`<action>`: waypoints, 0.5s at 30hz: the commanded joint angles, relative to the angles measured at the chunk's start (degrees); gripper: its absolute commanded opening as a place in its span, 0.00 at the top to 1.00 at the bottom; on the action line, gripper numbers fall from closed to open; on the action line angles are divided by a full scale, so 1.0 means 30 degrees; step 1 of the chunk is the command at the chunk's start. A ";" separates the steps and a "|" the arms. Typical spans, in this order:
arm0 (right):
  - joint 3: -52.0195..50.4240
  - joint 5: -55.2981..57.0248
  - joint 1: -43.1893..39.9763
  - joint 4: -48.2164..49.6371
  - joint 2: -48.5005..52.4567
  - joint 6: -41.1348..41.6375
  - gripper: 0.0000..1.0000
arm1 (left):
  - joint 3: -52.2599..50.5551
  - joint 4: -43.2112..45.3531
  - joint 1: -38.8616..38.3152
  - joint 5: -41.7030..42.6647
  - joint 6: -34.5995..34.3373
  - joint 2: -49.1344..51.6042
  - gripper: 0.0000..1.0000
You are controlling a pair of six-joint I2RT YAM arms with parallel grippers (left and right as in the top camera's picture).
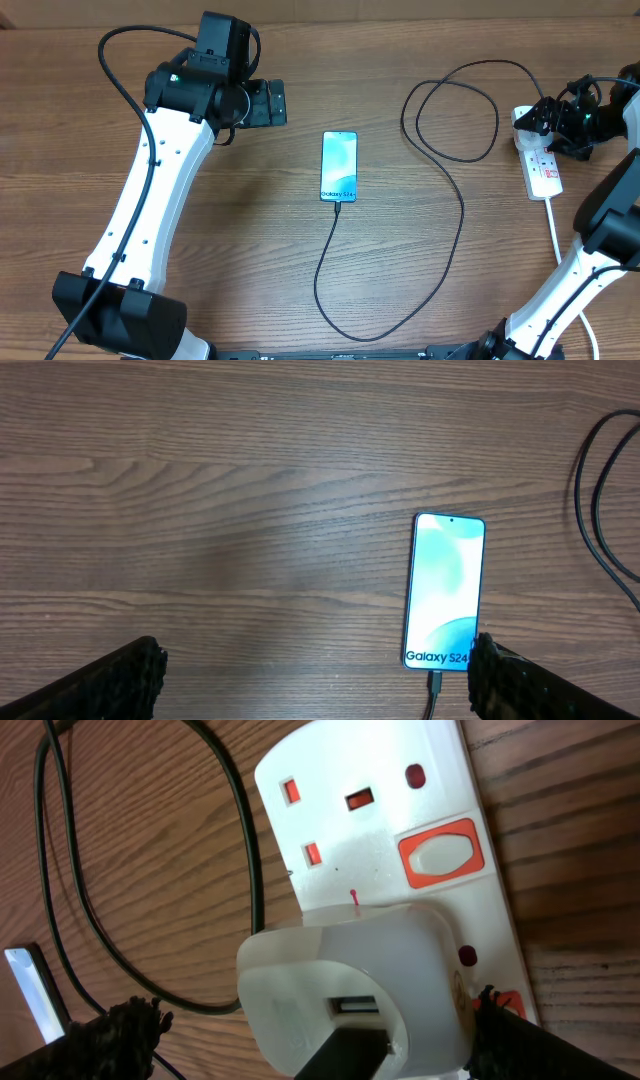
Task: Plug charger to phone and switch on socket
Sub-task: 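Press the orange socket switch down with the right gripper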
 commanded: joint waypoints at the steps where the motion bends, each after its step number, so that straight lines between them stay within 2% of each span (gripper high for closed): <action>1: -0.0022 -0.0226 0.0124 -0.0153 0.0233 -0.0182 0.00 | -0.0102 -0.0029 -0.0044 -0.0255 0.0415 0.0066 0.00; 15: -0.1239 -0.0750 0.0146 0.0160 0.0240 -0.0175 0.00 | -0.0102 -0.0029 -0.0044 -0.0255 0.0415 0.0066 0.00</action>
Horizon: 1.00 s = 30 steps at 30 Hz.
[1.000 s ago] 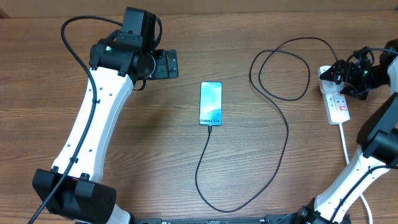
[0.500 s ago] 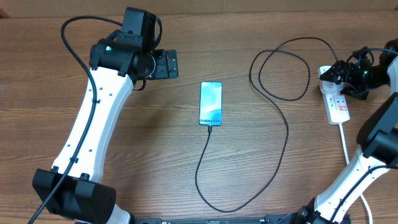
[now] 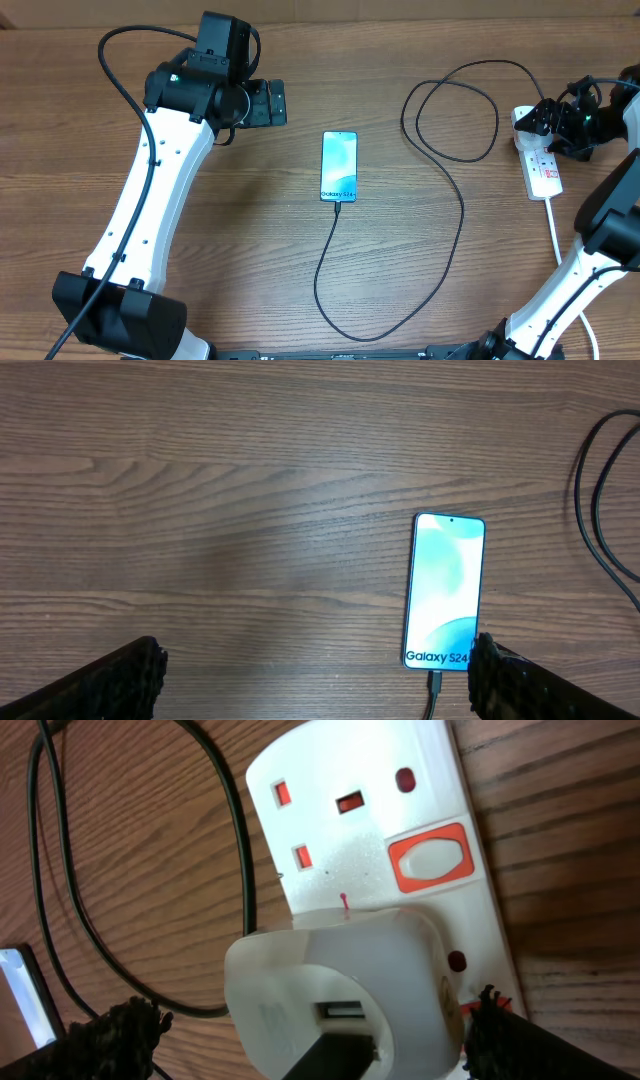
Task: Plug charger to phone and switch on socket
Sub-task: 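Press the orange socket switch down with the right gripper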
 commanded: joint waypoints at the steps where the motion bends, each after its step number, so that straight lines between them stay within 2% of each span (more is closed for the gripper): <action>1: -0.0838 -0.0801 0.0270 -0.0233 0.0262 0.0015 0.00 | -0.0102 -0.0036 -0.0044 -0.0255 0.0415 0.0066 0.00; 17: -0.0838 -0.0882 0.1537 -0.0787 0.0262 0.0015 0.00 | -0.0102 -0.0036 -0.0044 -0.0255 0.0415 0.0066 0.00; 30: -0.0379 -0.0058 0.1122 -0.0736 0.0248 0.0743 0.00 | -0.0102 -0.0036 -0.0044 -0.0255 0.0415 0.0066 0.00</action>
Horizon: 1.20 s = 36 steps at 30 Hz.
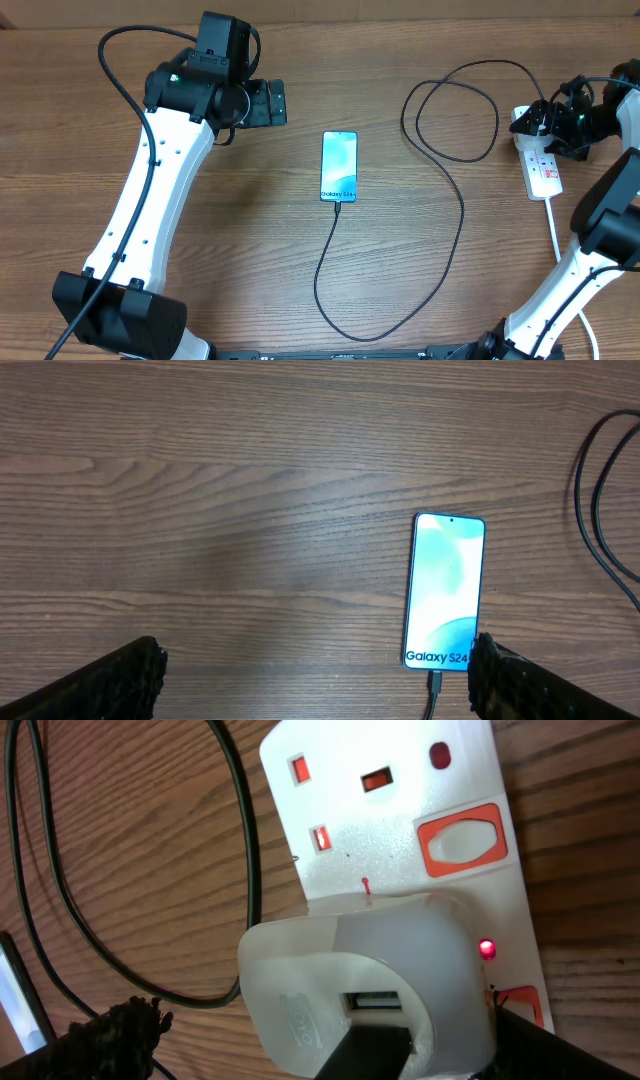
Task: Plug charger to phone and switch on socket
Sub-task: 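Press the orange socket switch down with the right gripper, then lift the right gripper up and away from the power strip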
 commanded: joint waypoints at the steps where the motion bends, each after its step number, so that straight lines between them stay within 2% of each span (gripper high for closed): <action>1: -0.0036 -0.0721 0.0364 -0.0393 0.0423 0.0896 0.00 | -0.0102 -0.0036 -0.0044 -0.0248 0.0423 0.0066 0.00; 11: 0.4896 -0.0707 -0.1428 -0.3483 0.0393 0.0940 0.00 | -0.0102 -0.0036 -0.0044 -0.0248 0.0415 0.0066 0.00; 19: 1.1395 -0.0452 -0.1931 -0.8728 0.0007 0.1020 0.00 | -0.0102 -0.0036 -0.0044 -0.0248 0.0415 0.0066 0.00; 21: 1.1701 -0.0459 -0.1763 -0.8721 -0.1056 0.1938 0.00 | -0.0102 -0.0036 -0.0044 -0.0248 0.0415 0.0066 0.00; 28: 1.1701 -0.0597 -0.0517 -0.8699 -0.4838 0.2302 0.00 | -0.0102 -0.0036 -0.0044 -0.0248 0.0415 0.0066 0.00; 36: 1.1701 -0.0597 0.0058 -0.8699 -0.5479 0.2302 0.00 | -0.0102 -0.0036 -0.0044 -0.0248 0.0415 0.0066 0.00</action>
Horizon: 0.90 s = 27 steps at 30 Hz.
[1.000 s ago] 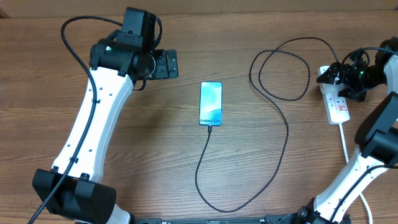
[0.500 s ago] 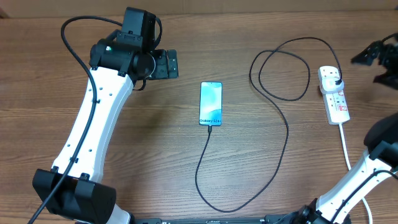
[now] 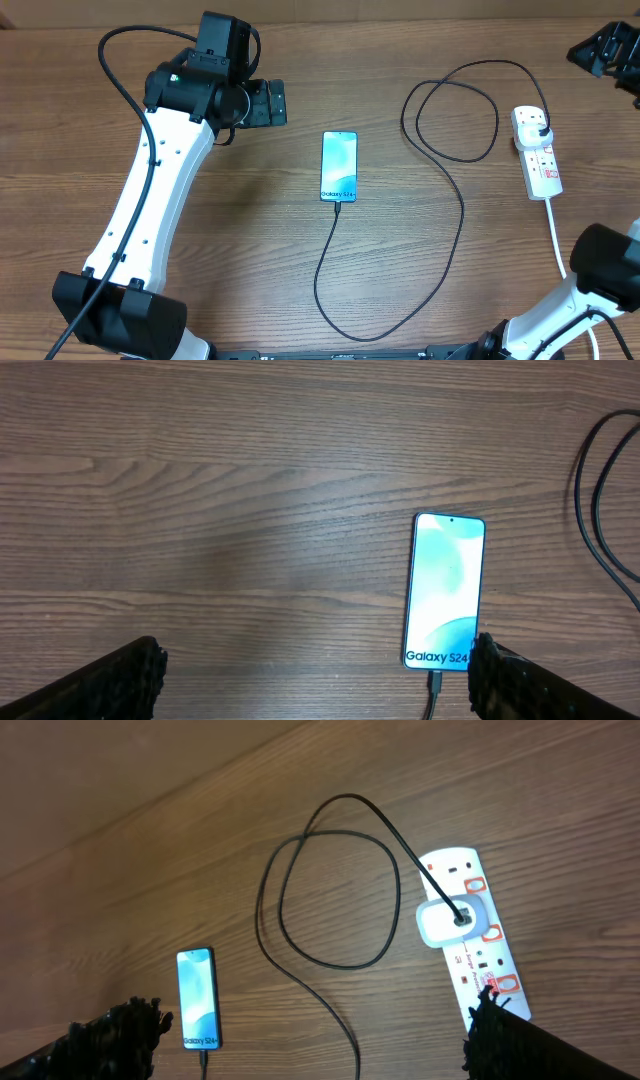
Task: Plug charger to phone and switch on socket
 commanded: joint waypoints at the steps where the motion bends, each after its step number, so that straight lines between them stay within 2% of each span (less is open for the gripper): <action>1: 0.0197 -0.0007 -0.0080 0.0029 0.0306 0.0146 0.00 | -0.0102 -0.0029 -0.0044 -0.0255 0.0408 0.0066 0.00; 27: 0.0197 -0.0007 -0.0087 0.0029 0.0306 0.0146 0.00 | -0.0102 -0.0138 0.0080 -0.0051 0.0408 0.0073 0.00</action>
